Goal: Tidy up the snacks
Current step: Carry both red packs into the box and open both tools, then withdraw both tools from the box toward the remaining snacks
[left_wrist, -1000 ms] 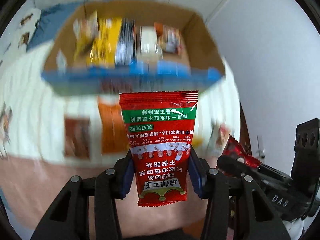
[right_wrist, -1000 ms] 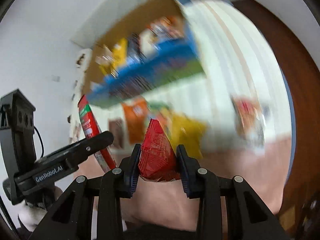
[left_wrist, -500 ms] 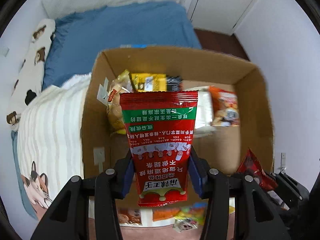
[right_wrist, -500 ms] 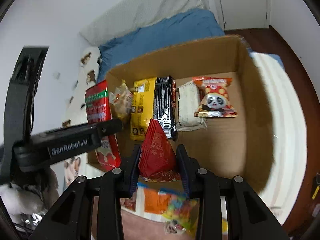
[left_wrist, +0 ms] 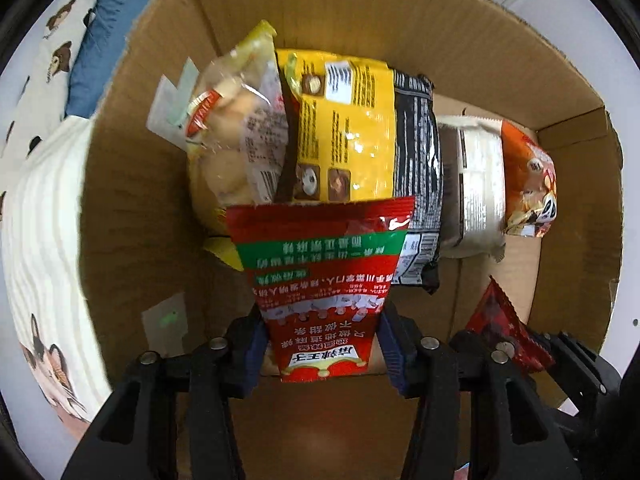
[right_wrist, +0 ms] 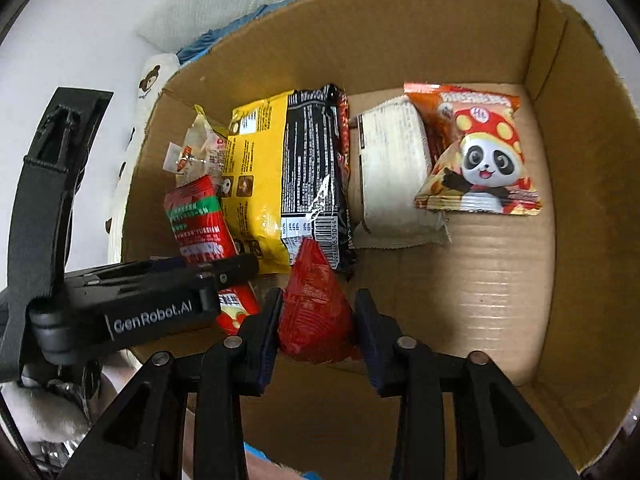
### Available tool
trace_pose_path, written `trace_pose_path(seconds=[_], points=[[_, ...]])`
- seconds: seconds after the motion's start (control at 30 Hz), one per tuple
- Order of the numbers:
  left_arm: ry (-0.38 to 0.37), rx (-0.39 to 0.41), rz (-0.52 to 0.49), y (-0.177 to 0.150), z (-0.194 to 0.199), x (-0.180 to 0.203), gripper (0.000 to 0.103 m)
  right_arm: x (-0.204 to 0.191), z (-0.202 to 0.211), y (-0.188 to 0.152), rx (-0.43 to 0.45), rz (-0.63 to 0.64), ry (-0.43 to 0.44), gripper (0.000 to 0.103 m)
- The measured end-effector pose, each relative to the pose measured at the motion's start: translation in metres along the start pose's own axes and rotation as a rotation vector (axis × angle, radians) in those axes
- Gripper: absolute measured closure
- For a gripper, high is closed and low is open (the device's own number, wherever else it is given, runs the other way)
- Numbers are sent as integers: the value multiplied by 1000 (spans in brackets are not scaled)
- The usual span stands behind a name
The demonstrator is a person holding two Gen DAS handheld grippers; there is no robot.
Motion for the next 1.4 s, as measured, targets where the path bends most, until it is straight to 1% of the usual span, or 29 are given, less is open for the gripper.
trace_pose_path(seconds=[0.03, 0.07, 0.1, 0.13, 0.17, 0.2, 0.23, 0.27, 0.3, 0.33, 0.47, 0.53, 0.63, 0.73, 0.93, 1.03, 1.1, 1.2, 1.3, 1.4], points=[[-8, -4, 2, 0, -3, -1, 55, 1, -1, 0, -10, -6, 0, 45], [-16, -1, 5, -1, -3, -1, 53, 2, -2, 1, -22, -13, -6, 25], [-19, 8, 11, -1, -1, -3, 48, 3, -1, 1, -25, -14, -26, 21], [-18, 21, 16, -1, 1, -5, 36, 4, 0, 1, -22, -13, -36, 16], [-24, 34, 20, 0, 3, -7, 29, 4, 3, 2, -17, -9, -37, 13], [-26, 40, 22, -1, 6, -9, 17, 4, 5, 1, -17, -8, -41, 11], [-32, 46, 25, -1, 9, -9, 17, 5, 5, 1, -21, -5, -56, 7], [-35, 51, 28, -2, 12, -10, 17, 5, 6, 0, -24, 1, -78, 6], [-35, 60, 28, -3, 15, -10, 14, 6, 8, 0, -23, 12, -112, 6], [-28, 71, 27, -4, 19, -10, 11, 5, 10, -1, -17, 21, -127, 6], [-36, 110, 27, -8, 31, -11, 11, 3, 19, -5, 4, 37, -163, 6], [-40, 139, 26, -9, 36, -12, 11, 1, 27, -5, 26, 51, -184, 5], [-21, 202, 20, -19, 54, -13, 11, -6, 44, -8, 70, 72, -199, 5], [-12, 268, 23, -29, 79, -8, 11, -12, 72, -15, 136, 93, -215, 4], [-19, 387, 35, -57, 115, -11, 11, -23, 112, -40, 214, 81, -182, 4], [10, 440, 38, -78, 128, -12, 11, -24, 124, -59, 229, 60, -153, 4], [30, 463, 47, -96, 128, -17, 11, -17, 127, -76, 230, 33, -135, 4], [57, 454, 57, -121, 115, -23, 11, 5, 121, -103, 208, -26, -129, 4], [59, 395, 75, -144, 84, -30, 11, 29, 107, -128, 179, -91, -131, 4], [70, 310, 89, -162, 44, -36, 11, 53, 82, -154, 120, -157, -126, 4]])
Point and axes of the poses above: each gripper's, at about its wrist camera, not at the fingertips, and z roughly against the way its jaws point, x to its right, y to its top, the point moved 5 cm from there along -z, roughly the way its jaws point, and after that the axes turned 5 degrees about y, right-handed, at the moved point
